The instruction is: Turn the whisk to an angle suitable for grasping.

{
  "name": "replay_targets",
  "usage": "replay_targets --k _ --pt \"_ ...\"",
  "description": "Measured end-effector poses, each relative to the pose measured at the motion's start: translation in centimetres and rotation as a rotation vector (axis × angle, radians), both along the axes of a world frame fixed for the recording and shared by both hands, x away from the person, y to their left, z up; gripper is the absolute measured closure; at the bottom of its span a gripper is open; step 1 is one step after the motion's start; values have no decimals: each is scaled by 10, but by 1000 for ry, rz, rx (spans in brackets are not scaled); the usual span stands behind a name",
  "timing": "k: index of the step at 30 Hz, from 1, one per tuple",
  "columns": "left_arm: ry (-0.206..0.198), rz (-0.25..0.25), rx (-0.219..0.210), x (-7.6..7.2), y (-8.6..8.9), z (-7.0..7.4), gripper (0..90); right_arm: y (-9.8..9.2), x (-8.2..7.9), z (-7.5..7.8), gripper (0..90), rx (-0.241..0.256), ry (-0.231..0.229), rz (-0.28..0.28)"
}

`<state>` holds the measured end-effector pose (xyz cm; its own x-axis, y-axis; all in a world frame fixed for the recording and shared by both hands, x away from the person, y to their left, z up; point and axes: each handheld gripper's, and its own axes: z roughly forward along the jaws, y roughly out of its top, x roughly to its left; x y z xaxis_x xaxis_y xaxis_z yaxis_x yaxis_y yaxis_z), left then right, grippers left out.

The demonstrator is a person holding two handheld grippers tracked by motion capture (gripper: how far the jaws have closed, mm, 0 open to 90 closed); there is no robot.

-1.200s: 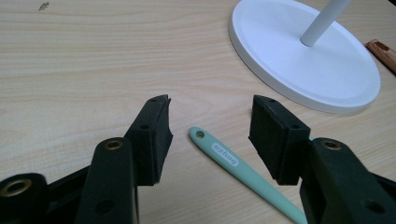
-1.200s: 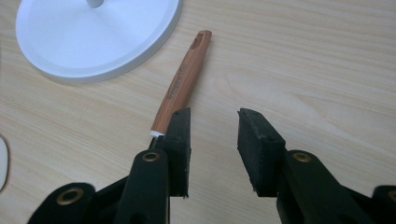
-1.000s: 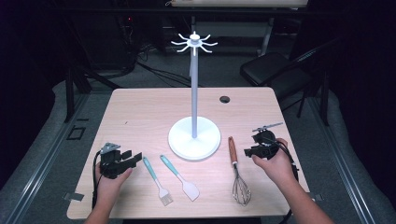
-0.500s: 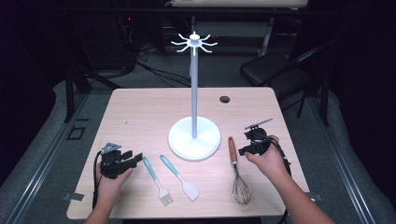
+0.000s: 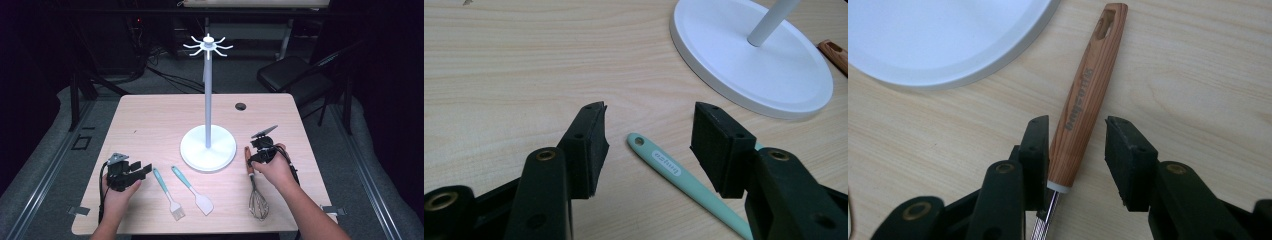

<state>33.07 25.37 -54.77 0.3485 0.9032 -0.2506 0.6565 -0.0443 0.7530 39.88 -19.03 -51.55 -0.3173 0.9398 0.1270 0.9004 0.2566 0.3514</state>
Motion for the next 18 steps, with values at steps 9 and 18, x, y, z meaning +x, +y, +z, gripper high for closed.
replay_targets --k 9,18 --pt "6 -3 -3 0 1 0 478 3 9 -15 631 -8 49 -33" --pt "12 -2 2 1 2 0 477 7 9 -21 632 -9 77 -51"
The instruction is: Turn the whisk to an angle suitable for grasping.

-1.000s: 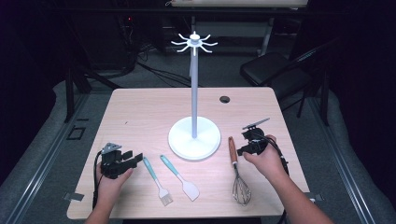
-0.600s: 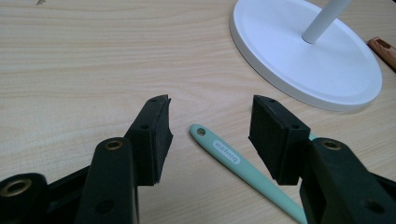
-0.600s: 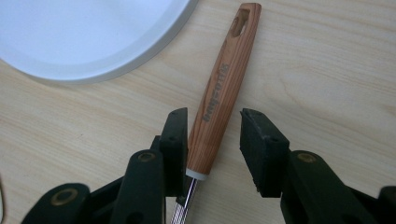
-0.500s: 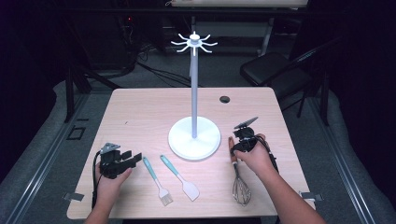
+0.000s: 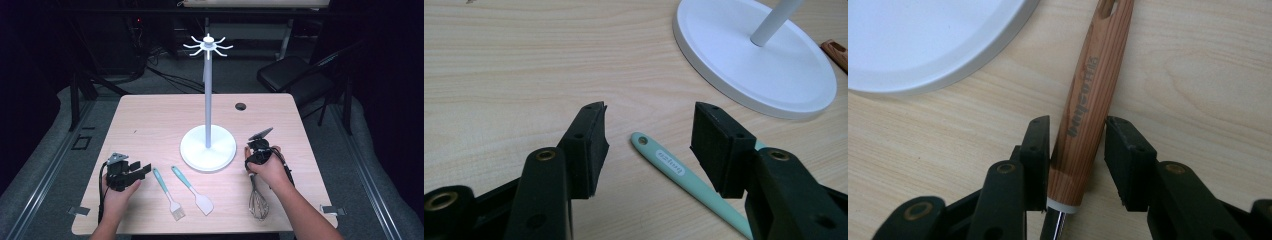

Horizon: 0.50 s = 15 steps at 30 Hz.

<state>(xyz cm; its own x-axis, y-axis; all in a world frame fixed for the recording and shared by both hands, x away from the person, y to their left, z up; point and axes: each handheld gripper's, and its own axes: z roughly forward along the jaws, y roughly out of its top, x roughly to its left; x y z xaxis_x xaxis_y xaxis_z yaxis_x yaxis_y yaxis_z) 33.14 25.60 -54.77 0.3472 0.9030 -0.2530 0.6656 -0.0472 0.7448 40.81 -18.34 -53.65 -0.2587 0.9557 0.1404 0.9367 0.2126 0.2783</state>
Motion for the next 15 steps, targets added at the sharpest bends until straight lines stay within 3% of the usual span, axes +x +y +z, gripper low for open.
replay_targets --k 6,10,15 --pt "-9 9 -2 0 0 -1 477 2 -1 -6 634 13 4 -31" --pt "-9 9 -1 1 0 -1 477 2 0 -5 634 -11 27 -8" --pt "-8 10 0 1 1 -1 477 3 0 -10 637 7 17 -32"
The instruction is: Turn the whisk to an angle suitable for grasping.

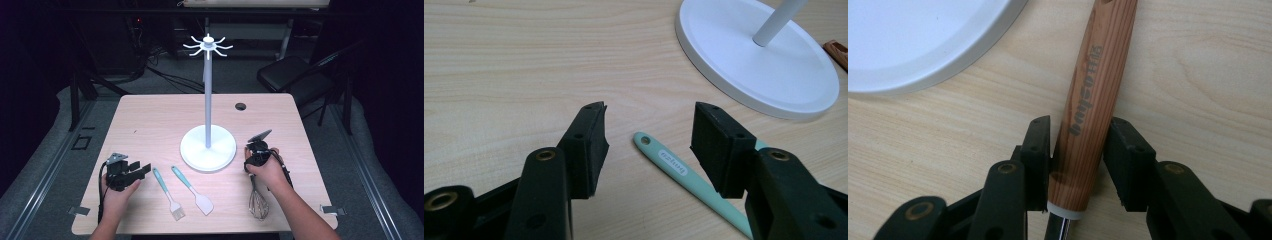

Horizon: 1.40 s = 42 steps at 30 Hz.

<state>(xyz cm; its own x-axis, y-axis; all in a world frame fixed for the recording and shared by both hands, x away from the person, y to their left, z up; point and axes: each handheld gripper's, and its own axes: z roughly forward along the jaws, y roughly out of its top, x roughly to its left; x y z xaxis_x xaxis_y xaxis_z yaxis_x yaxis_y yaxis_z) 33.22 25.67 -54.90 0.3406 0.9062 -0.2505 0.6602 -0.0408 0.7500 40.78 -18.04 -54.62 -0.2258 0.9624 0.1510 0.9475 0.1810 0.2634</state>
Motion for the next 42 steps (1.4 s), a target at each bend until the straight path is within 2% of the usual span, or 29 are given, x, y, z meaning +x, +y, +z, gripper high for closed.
replay_targets --k 11,12,13,14,17,20,22,29,34,39,40,42 --pt "3 0 -5 0 0 -1 476 -2 -1 0 662 8 1 -18" --pt "3 0 -1 0 0 0 476 -2 -1 0 667 12 -2 -22" --pt "3 1 -2 0 1 0 476 -2 -2 -2 671 26 -23 -46" --pt "2 2 -3 0 1 0 476 -3 -1 0 681 23 -7 -35" --pt "3 6 -7 0 1 0 476 -4 -1 -1 691 27 -9 -41" --pt "4 4 -9 0 1 0 476 -6 -1 1 705 24 8 -35" --pt "5 3 -7 0 0 -1 476 -5 -2 0 706 30 -1 -46" --pt "4 2 -20 0 -1 -1 476 -10 -2 1 706 52 9 -59" --pt "16 -7 -12 0 -1 0 476 -14 -3 4 707 60 7 -61" --pt "15 -4 -14 0 -1 -1 475 -17 -4 9 708 74 -9 -59" --pt "15 -5 -14 0 -1 -1 476 -17 -6 10 708 81 -33 -64" --pt "14 -4 -15 0 -1 0 476 -17 -6 11 708 84 -32 -53"
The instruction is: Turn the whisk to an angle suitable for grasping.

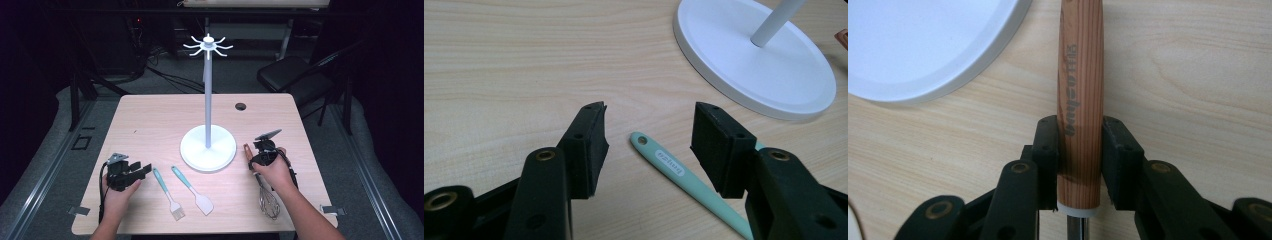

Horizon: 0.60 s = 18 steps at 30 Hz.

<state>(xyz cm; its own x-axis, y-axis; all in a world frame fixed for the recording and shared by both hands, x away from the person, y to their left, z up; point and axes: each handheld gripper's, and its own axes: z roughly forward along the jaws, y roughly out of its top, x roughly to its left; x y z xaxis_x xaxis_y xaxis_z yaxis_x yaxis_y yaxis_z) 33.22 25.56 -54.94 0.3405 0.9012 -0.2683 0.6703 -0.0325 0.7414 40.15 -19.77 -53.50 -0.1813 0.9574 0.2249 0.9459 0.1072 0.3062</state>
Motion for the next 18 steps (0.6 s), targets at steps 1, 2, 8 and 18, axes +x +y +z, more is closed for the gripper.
replay_targets --k 1,2,8,18 --pt "-1 -1 -1 0 0 0 476 -1 -1 1 708 3 -4 4" --pt "-12 7 -4 0 -1 0 476 -1 -2 3 708 4 -11 9" --pt "-28 -4 -6 -1 -3 4 477 -1 -15 15 708 40 -105 61" --pt "-78 -98 -64 -5 -35 22 437 10 -40 30 708 49 -295 224"
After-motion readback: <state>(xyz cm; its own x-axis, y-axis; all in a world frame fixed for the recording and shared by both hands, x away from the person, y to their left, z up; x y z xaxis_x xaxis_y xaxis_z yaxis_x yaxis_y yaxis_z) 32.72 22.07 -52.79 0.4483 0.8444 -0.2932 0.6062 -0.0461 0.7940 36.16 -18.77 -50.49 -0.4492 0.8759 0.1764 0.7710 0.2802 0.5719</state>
